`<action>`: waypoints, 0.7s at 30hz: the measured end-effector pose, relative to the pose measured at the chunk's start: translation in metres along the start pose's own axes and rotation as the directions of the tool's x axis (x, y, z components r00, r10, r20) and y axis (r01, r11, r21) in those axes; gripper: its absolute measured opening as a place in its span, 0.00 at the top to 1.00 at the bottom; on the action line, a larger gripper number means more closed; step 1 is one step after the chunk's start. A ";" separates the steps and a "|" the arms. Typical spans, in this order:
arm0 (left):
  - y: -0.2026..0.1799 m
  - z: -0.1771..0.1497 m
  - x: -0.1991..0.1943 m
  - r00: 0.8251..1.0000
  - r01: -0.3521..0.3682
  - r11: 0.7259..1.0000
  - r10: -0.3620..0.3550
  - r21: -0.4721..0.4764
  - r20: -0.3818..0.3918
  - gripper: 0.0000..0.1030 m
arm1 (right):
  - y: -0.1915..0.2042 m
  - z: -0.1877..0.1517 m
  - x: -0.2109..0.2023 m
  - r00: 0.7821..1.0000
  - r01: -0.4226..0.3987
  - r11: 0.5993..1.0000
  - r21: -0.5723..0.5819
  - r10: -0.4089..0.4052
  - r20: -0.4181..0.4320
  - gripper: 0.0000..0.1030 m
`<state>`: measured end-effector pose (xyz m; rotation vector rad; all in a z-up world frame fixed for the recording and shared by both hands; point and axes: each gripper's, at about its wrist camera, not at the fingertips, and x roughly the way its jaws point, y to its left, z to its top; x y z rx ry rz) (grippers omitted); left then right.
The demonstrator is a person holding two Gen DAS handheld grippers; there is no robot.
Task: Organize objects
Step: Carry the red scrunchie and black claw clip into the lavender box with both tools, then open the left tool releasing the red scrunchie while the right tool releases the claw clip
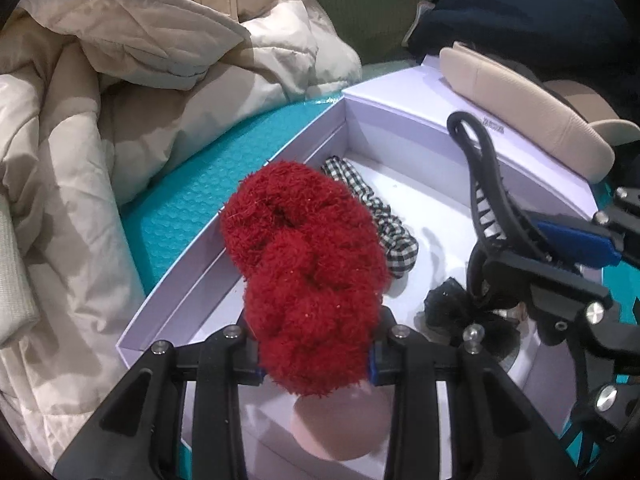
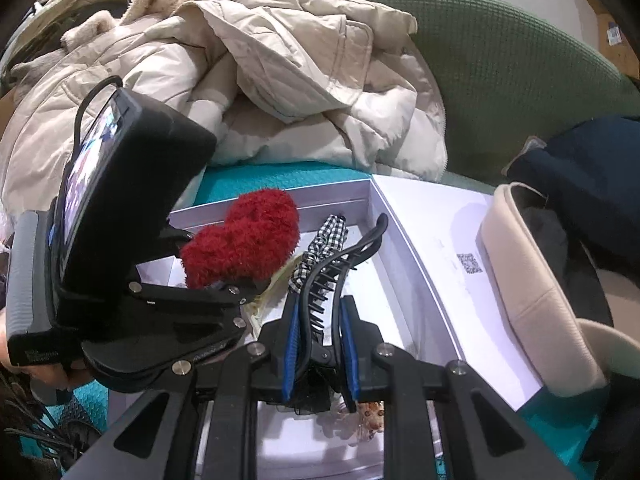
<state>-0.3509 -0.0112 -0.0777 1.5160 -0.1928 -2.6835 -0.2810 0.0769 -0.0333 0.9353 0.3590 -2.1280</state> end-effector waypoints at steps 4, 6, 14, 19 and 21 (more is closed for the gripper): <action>-0.004 0.001 0.001 1.000 -0.010 1.000 0.010 0.010 0.003 0.67 | -0.001 -0.002 0.005 1.000 0.017 1.000 0.008 -0.017 -0.005 0.82; -0.008 0.002 0.005 1.000 -0.006 1.000 0.006 0.023 -0.012 0.67 | -0.002 -0.003 0.007 1.000 0.022 1.000 0.020 -0.022 -0.007 0.82; -0.012 0.005 0.012 0.999 -0.025 0.999 0.027 0.043 -0.035 0.65 | -0.011 -0.007 0.015 0.999 0.038 0.998 0.057 -0.036 -0.041 0.82; -0.016 0.007 0.013 0.998 -0.043 0.997 0.045 0.058 -0.047 0.64 | -0.010 -0.007 0.015 0.999 0.037 0.998 0.055 -0.035 -0.041 0.82; -0.016 0.007 0.014 0.997 -0.051 0.997 0.054 0.061 -0.055 0.61 | -0.010 -0.008 0.014 0.998 0.041 0.998 0.051 -0.039 -0.043 0.82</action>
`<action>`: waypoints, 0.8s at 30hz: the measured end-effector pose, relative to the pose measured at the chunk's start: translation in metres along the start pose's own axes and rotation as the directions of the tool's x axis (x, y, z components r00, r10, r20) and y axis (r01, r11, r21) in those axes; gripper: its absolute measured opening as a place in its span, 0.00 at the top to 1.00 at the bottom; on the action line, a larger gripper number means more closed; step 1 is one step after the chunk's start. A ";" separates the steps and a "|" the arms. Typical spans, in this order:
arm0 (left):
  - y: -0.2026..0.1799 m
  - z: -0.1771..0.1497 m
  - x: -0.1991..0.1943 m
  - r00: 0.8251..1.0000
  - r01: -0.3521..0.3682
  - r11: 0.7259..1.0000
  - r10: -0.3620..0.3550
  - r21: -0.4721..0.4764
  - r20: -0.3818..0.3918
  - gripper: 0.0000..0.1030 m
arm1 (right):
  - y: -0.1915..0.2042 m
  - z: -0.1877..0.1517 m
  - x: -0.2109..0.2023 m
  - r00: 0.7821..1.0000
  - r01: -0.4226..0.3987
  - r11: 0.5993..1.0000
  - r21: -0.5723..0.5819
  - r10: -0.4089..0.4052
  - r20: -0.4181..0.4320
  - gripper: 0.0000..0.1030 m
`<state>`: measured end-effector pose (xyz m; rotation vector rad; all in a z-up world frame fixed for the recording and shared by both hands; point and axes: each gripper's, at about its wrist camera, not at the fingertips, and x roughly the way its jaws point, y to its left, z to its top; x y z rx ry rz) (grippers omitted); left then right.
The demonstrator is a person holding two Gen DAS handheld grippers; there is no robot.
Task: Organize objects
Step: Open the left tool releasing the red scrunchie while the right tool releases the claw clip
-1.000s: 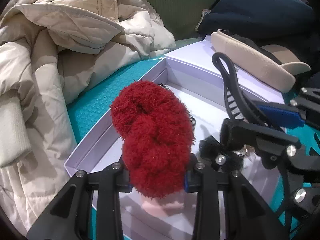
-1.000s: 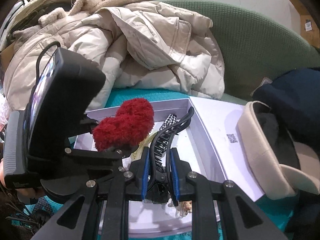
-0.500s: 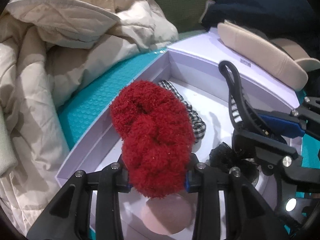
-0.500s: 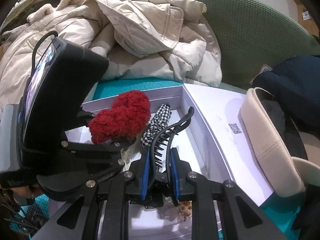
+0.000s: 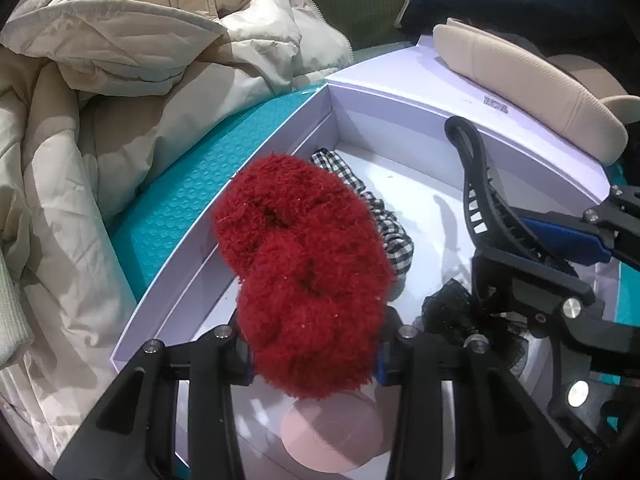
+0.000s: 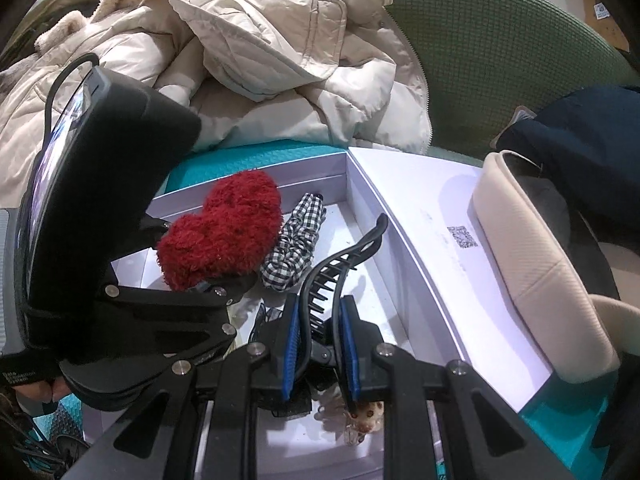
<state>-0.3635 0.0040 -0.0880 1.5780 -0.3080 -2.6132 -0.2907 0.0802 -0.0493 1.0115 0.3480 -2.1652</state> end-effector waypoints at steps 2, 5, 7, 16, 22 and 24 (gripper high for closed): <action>-0.001 0.000 0.001 1.000 -0.007 1.000 0.007 0.003 -0.013 0.57 | 0.000 0.001 0.000 1.000 0.000 1.000 0.000 0.000 0.000 0.81; 0.000 0.001 0.000 1.000 -0.006 1.000 0.006 0.003 -0.023 0.49 | -0.001 0.001 0.000 1.000 0.007 1.000 0.003 -0.007 -0.006 0.75; 0.001 0.001 0.000 1.000 -0.013 1.000 0.013 0.000 -0.024 0.43 | -0.001 0.000 -0.001 1.000 0.015 1.000 0.006 -0.015 -0.014 0.66; 0.005 -0.003 -0.013 1.000 -0.014 1.000 0.014 -0.015 -0.005 0.29 | -0.005 0.000 -0.011 0.999 0.050 0.999 0.004 -0.050 -0.013 0.52; 0.013 -0.003 -0.034 1.000 -0.016 1.000 0.016 -0.024 0.025 0.27 | -0.007 0.002 -0.027 0.997 0.077 0.997 0.018 -0.077 0.001 0.52; 0.017 -0.003 -0.045 0.999 -0.016 0.999 0.017 -0.029 0.039 0.27 | -0.006 0.004 -0.034 0.998 0.056 0.998 0.032 -0.056 0.015 0.52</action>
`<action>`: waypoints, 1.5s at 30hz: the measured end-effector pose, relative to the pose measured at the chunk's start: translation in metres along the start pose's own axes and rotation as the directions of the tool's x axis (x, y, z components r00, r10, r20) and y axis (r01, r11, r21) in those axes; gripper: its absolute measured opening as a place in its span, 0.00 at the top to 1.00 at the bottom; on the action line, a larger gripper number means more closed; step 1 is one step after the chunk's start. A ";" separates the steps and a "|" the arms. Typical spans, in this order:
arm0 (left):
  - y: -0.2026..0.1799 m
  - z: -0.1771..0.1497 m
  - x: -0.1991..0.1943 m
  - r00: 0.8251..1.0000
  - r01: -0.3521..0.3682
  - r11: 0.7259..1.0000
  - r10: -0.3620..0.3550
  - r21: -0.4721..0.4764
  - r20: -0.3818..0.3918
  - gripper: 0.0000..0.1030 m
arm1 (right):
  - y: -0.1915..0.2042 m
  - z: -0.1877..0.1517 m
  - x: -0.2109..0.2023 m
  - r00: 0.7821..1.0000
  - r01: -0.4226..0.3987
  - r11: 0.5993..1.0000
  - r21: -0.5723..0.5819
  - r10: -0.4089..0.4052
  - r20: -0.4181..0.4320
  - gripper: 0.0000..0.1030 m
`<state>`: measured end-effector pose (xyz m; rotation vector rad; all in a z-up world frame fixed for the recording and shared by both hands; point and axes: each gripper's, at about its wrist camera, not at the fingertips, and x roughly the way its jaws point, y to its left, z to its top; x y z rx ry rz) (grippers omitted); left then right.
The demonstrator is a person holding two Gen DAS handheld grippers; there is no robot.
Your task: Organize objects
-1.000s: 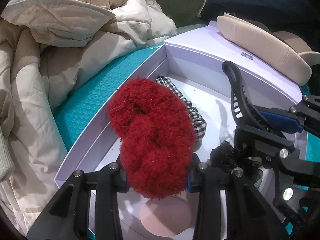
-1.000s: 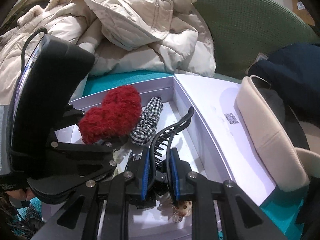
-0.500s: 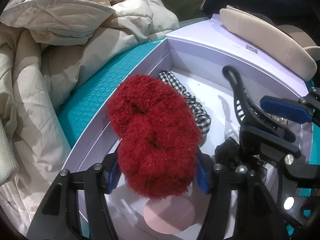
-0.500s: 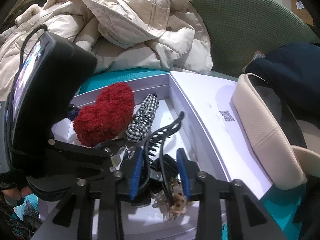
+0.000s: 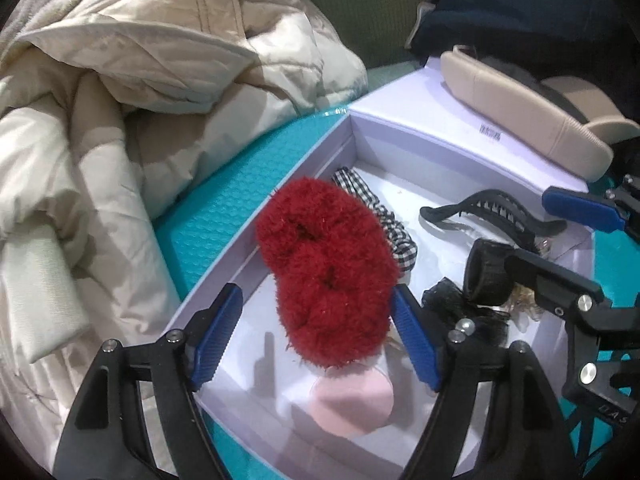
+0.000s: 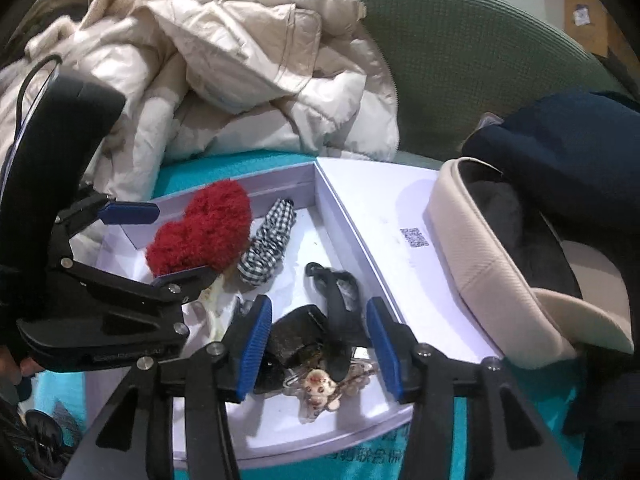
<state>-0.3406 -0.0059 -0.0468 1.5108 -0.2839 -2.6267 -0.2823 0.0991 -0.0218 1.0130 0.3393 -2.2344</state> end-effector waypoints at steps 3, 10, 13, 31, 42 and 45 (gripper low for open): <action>0.002 0.003 -0.014 1.000 -0.003 1.000 0.003 0.000 0.020 0.27 | 0.004 0.003 -0.009 1.000 0.004 1.000 -0.009 -0.004 0.004 0.52; 0.007 0.010 -0.052 0.998 -0.010 1.000 0.011 -0.007 0.066 0.26 | 0.009 0.012 -0.038 1.000 0.021 1.000 -0.012 -0.021 0.021 0.52; 0.007 0.012 -0.068 0.997 -0.006 1.000 0.007 -0.013 0.082 0.25 | 0.010 0.017 -0.053 0.998 0.049 0.999 -0.018 -0.048 0.030 0.52; 0.023 0.003 -0.197 0.977 0.027 0.999 -0.016 -0.047 0.212 0.18 | 0.036 0.033 -0.169 0.984 0.116 0.993 -0.007 -0.114 0.138 0.47; 0.032 -0.036 -0.273 0.965 0.042 0.996 -0.020 -0.078 0.262 0.12 | 0.062 0.016 -0.228 0.974 0.145 0.989 -0.002 -0.142 0.174 0.42; 0.031 -0.050 -0.285 0.964 0.041 0.996 -0.018 -0.082 0.265 0.09 | 0.070 0.006 -0.238 0.973 0.154 0.988 -0.003 -0.151 0.173 0.39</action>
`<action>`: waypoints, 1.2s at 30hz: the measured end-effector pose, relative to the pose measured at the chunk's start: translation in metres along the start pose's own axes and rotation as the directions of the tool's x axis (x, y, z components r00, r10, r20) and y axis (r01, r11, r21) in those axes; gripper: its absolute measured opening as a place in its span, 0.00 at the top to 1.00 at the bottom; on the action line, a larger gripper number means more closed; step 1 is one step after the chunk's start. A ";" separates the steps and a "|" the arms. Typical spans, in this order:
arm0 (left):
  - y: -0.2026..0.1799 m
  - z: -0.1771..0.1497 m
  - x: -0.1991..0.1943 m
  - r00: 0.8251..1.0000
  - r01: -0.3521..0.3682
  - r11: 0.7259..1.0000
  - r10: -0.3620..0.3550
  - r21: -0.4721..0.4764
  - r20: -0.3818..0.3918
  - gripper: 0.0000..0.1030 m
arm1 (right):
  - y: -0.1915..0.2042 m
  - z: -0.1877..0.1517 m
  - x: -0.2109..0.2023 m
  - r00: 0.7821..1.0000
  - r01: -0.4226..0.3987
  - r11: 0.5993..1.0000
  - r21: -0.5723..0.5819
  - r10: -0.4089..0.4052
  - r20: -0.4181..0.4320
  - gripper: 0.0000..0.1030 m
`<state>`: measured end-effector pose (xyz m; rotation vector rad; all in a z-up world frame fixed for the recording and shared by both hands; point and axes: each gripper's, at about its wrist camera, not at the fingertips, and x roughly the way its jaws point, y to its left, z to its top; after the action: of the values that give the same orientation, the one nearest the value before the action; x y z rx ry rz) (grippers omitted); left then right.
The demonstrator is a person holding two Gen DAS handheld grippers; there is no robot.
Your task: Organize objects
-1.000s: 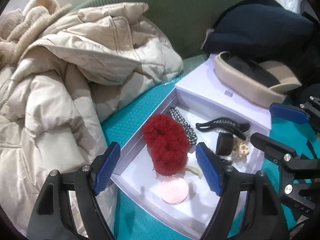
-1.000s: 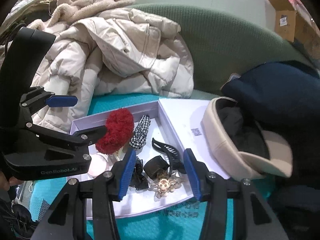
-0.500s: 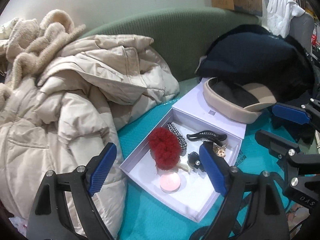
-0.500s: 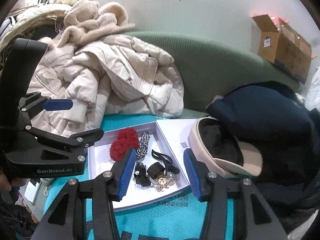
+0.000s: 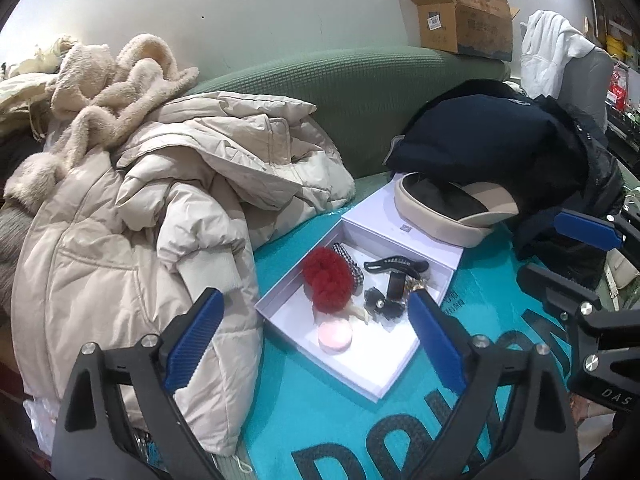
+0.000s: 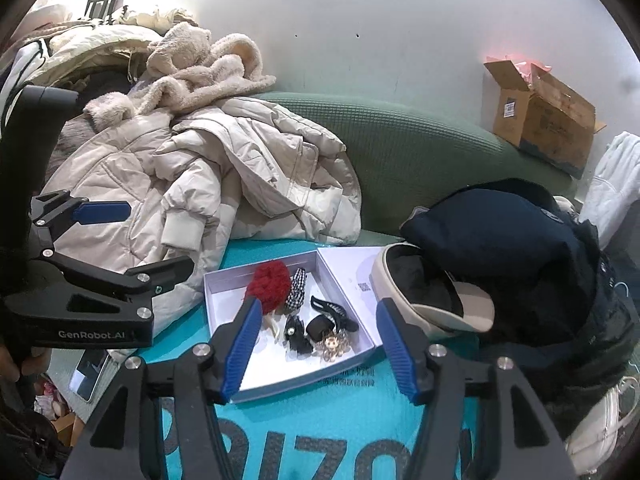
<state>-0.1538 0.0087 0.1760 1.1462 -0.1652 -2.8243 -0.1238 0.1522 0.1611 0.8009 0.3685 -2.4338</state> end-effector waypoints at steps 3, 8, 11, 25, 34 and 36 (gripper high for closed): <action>-0.002 -0.012 -0.015 1.000 -0.004 1.000 0.004 -0.003 0.003 0.08 | 0.006 -0.011 -0.009 1.000 0.022 1.000 0.002 -0.022 -0.005 0.39; -0.008 -0.034 -0.035 1.000 -0.017 1.000 0.017 -0.004 0.010 0.06 | 0.013 -0.031 -0.021 0.999 0.038 0.999 0.019 -0.038 -0.013 0.39; -0.011 -0.045 -0.041 1.000 -0.017 1.000 0.017 -0.006 0.009 0.05 | 0.015 -0.043 -0.025 0.999 0.041 0.999 0.031 -0.040 -0.027 0.39; -0.027 -0.106 -0.047 0.999 0.022 1.000 -0.022 0.003 -0.036 0.05 | 0.026 -0.099 -0.026 0.992 0.090 0.994 0.059 -0.083 -0.098 0.39; -0.030 -0.126 -0.043 0.996 0.052 0.999 -0.052 -0.011 -0.066 0.05 | 0.025 -0.118 -0.028 0.991 0.077 0.992 0.104 -0.065 -0.118 0.39; -0.030 -0.128 -0.043 0.996 0.062 0.998 -0.063 -0.016 -0.070 0.05 | 0.024 -0.121 -0.029 0.990 0.079 0.991 0.110 -0.065 -0.123 0.39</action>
<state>-0.0348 0.0353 0.1108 1.2681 -0.1072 -2.8281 -0.0341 0.1948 0.0817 1.0020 0.3097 -2.4989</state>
